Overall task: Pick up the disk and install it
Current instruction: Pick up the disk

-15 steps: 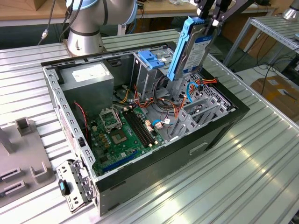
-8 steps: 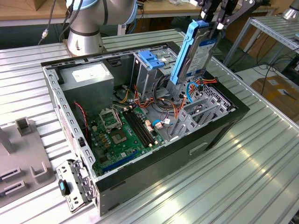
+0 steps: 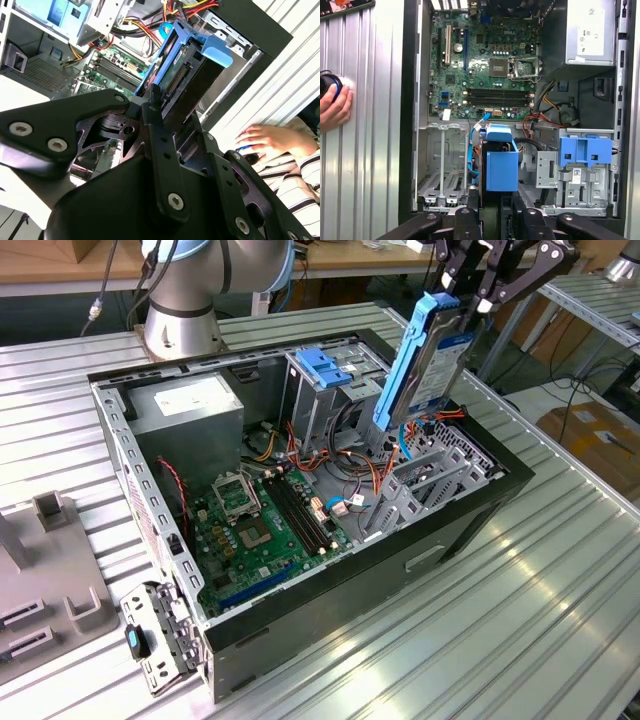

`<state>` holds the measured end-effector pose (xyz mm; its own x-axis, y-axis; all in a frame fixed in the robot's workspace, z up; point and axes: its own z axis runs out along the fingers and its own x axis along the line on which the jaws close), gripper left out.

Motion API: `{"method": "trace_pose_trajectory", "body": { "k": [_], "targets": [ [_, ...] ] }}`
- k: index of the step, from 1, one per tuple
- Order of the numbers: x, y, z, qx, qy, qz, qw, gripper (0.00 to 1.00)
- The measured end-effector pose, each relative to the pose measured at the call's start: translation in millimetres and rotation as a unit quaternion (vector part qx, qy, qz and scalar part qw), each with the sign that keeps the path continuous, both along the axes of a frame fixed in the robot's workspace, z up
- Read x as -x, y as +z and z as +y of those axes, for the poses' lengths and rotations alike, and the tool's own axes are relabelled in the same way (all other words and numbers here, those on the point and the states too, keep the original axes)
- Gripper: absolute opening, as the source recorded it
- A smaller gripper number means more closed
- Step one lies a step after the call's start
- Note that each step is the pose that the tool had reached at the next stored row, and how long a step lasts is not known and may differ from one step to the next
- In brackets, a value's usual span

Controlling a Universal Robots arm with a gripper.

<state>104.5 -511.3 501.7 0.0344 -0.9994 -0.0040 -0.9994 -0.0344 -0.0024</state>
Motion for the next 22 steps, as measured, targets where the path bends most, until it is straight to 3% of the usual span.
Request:
{"method": "trace_pose_trajectory", "body": {
  "k": [3, 18, 22],
  "targets": [
    [0.0, 0.0, -4.0, 0.0003, 0.000, 0.0000, 1.00000, 0.35],
    [0.0, 0.0, -4.4, 0.0005, 0.000, 0.0000, 1.00000, 0.35],
    [0.0, 0.0, -9.5, 0.0005, 0.000, 0.0000, 1.00000, 0.35]
  ]
}}
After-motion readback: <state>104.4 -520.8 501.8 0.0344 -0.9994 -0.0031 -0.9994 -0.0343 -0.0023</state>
